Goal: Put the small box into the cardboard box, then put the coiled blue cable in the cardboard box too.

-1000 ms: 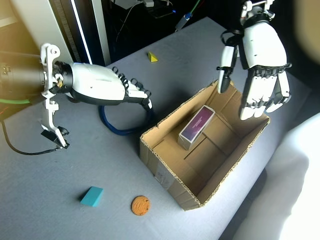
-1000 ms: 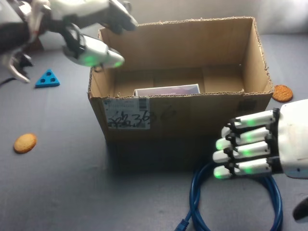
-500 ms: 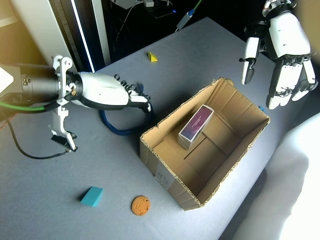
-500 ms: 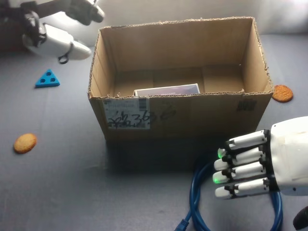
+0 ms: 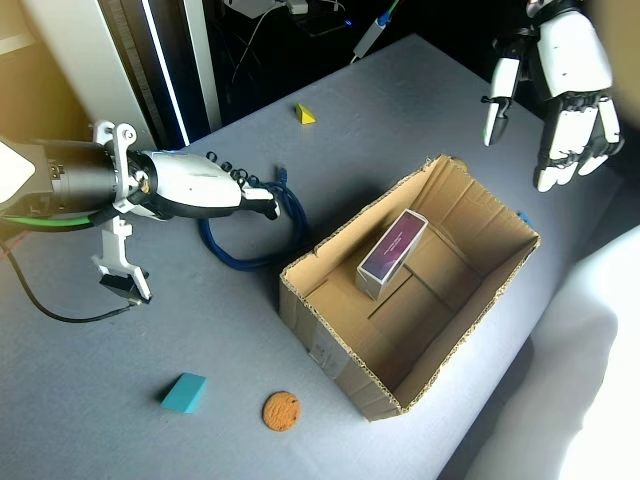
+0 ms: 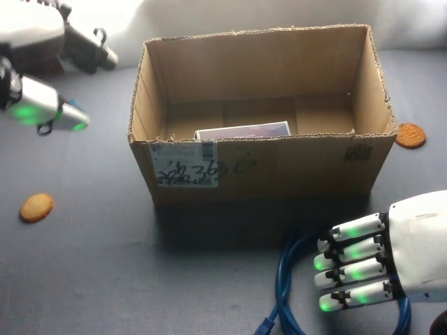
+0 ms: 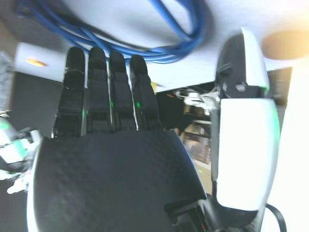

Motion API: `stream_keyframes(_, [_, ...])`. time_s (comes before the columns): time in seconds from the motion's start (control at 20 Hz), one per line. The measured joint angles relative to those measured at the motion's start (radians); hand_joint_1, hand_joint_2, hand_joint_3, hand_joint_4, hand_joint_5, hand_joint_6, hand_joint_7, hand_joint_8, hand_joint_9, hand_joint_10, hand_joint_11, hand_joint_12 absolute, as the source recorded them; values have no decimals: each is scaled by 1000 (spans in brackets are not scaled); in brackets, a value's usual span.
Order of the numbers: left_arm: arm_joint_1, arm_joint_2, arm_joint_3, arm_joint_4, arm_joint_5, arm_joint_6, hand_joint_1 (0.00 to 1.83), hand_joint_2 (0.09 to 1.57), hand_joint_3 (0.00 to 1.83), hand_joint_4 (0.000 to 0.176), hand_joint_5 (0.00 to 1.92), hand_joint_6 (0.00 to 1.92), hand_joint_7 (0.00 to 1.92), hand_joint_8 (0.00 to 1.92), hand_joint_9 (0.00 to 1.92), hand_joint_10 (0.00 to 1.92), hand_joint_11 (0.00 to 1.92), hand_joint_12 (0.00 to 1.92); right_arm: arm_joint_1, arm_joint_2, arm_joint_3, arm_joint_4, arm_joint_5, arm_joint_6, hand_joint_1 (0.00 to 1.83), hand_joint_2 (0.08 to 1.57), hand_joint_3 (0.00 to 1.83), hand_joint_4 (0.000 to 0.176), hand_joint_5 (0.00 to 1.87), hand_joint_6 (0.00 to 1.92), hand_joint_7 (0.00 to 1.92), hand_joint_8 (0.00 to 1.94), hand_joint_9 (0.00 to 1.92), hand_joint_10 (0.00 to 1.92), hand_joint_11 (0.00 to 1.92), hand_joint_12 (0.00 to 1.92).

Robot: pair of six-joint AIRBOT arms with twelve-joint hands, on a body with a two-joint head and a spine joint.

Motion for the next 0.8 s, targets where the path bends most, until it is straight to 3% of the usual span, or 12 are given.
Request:
stream_keyframes(0.4, [135, 91, -92, -31, -8, 0, 881, 1126, 0, 0, 506, 2, 631, 4, 545, 6, 0, 996, -7, -43, 37, 1, -24, 1, 747, 1014, 5, 0, 348, 15, 354, 15, 344, 14, 28, 817])
stream_keyframes(0.55, [172, 116, -127, -43, -21, 0, 859, 1136, 0, 0, 499, 4, 621, 3, 537, 4, 0, 969, -14, -43, 44, 14, -18, -2, 854, 1001, 0, 0, 586, 12, 528, 6, 476, 10, 114, 829])
stream_keyframes(0.8, [241, 166, -204, -34, -41, 0, 875, 1132, 0, 0, 516, 7, 636, 5, 547, 7, 0, 1005, -14, -45, 43, 23, -7, -6, 863, 1019, 5, 0, 648, 22, 553, 6, 487, 7, 129, 839])
